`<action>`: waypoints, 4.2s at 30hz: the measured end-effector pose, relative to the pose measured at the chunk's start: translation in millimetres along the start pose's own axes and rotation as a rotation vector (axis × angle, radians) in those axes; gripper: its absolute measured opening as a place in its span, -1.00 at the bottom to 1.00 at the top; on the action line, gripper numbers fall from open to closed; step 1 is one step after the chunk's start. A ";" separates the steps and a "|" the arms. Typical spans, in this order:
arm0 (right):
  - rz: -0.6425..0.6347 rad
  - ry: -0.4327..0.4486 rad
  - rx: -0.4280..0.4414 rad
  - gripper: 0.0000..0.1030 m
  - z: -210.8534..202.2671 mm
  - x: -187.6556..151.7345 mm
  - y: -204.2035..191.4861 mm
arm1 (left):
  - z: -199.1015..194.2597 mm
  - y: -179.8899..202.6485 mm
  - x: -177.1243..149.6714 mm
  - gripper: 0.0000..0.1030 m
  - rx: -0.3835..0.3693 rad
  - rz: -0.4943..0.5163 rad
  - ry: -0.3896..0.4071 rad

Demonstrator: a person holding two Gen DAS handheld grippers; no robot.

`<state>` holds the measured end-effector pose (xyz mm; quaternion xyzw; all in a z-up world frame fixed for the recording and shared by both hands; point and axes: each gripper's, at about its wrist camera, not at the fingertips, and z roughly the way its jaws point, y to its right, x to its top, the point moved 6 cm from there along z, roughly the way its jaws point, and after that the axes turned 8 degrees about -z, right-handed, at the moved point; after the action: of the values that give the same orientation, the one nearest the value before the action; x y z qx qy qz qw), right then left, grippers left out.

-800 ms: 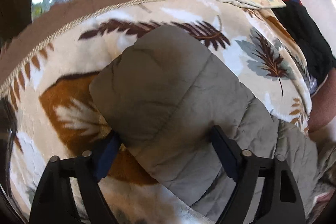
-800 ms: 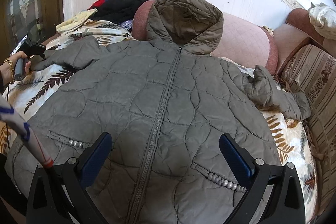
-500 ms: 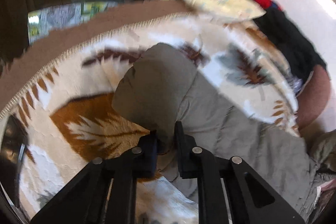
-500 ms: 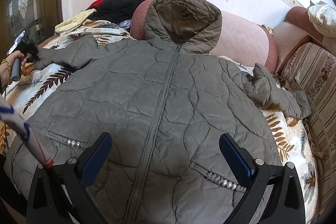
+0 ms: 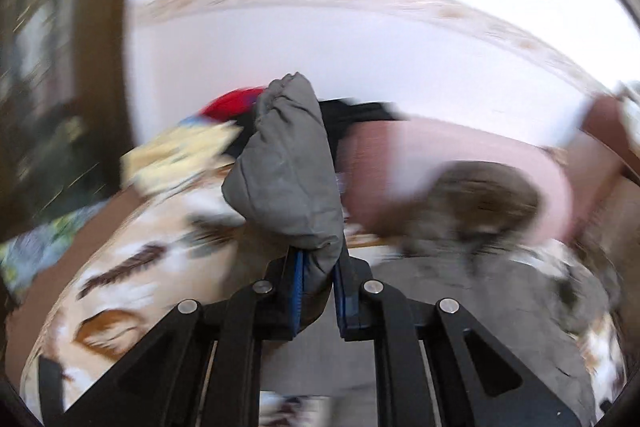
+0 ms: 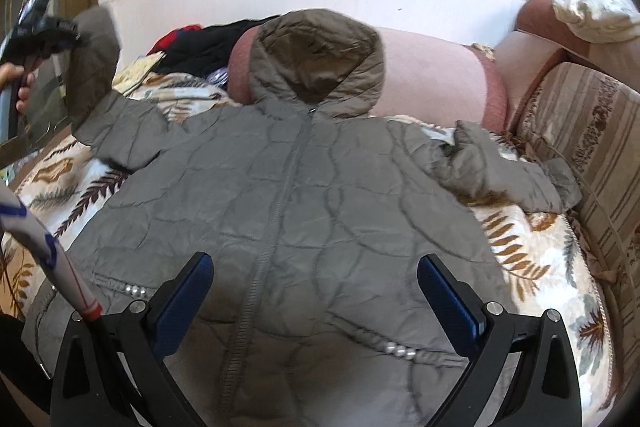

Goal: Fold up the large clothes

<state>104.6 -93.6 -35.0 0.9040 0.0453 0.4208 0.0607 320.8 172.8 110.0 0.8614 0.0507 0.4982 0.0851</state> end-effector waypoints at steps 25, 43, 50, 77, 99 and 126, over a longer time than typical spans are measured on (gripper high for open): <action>0.130 -0.110 -0.032 1.00 29.1 -8.6 98.0 | 46.5 161.4 -169.1 0.82 -0.026 0.255 -0.313; 0.196 -0.371 0.144 1.00 196.9 54.2 94.8 | 134.0 40.6 -166.5 0.84 0.181 0.090 -0.446; 0.227 -0.434 0.169 0.03 234.6 54.0 90.2 | 148.5 41.9 -177.6 0.84 0.201 0.076 -0.457; 0.361 -0.403 -0.130 0.77 126.8 14.0 316.4 | 29.2 114.8 -232.2 0.84 0.130 0.241 -0.398; 0.544 -0.475 -0.340 0.89 203.9 -33.7 487.8 | 42.6 136.9 -248.3 0.84 0.127 0.188 -0.445; 0.335 -0.233 -0.212 -0.72 108.9 77.6 402.6 | 1.9 104.2 -222.1 0.84 0.171 0.189 -0.398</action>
<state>250.2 -489.1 13.6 0.9299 -0.1572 0.3202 0.0893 212.1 32.3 -59.2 0.9476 -0.0061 0.3184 -0.0268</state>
